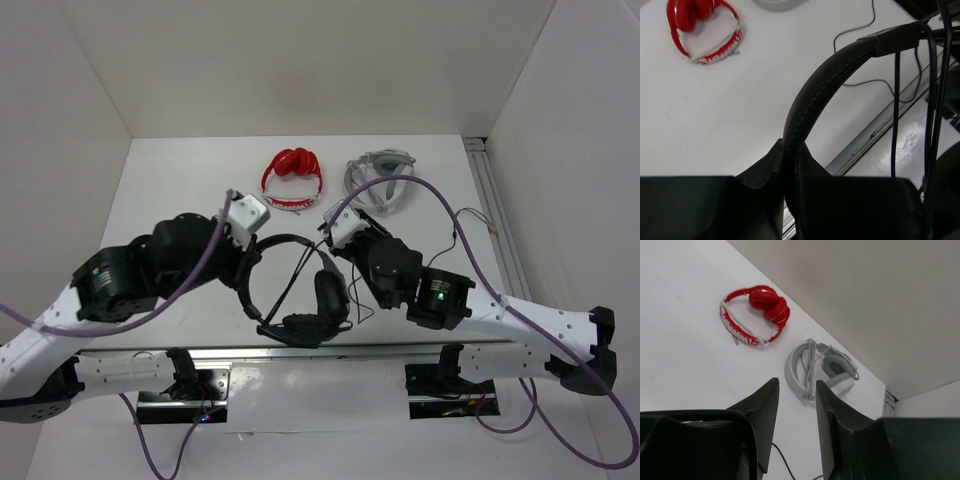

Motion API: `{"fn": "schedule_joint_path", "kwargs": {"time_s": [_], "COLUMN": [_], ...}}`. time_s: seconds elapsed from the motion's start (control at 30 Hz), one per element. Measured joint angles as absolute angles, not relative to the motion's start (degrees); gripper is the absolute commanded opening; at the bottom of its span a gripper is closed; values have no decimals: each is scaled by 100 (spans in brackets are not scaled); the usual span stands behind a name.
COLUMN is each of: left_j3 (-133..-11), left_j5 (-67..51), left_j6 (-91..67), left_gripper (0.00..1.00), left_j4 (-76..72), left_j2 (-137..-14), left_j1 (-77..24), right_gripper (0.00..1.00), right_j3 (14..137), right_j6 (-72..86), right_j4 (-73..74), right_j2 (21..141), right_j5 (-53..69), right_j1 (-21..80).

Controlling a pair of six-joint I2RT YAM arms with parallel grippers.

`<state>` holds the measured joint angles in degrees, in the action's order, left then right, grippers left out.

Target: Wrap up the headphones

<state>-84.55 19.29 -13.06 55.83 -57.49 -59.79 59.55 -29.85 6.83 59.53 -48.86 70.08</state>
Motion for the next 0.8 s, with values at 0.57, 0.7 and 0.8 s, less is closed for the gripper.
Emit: {"fn": "schedule_joint_path", "kwargs": {"time_s": [0.57, 0.7, 0.8], "left_j3": [-9631, -10031, -10215], "left_j5": [1577, 1269, 1236], "left_j6": [-1234, -1251, -1356], "left_gripper": [0, 0, 0], "left_j4": [6066, 6014, 5957], "left_j2": [-5520, -5454, -5398], "left_j1": [-5931, -5986, -5996], "right_gripper": [47, 49, 49], "right_j3": [5194, 4812, 4613], "right_j6": [-1350, -869, -414], "right_j4": [-722, -1068, -1389], "right_j2": [5795, 6071, 6418], "right_j5": [-670, 67, 762], "right_j1": [5282, 4482, 4088]}}
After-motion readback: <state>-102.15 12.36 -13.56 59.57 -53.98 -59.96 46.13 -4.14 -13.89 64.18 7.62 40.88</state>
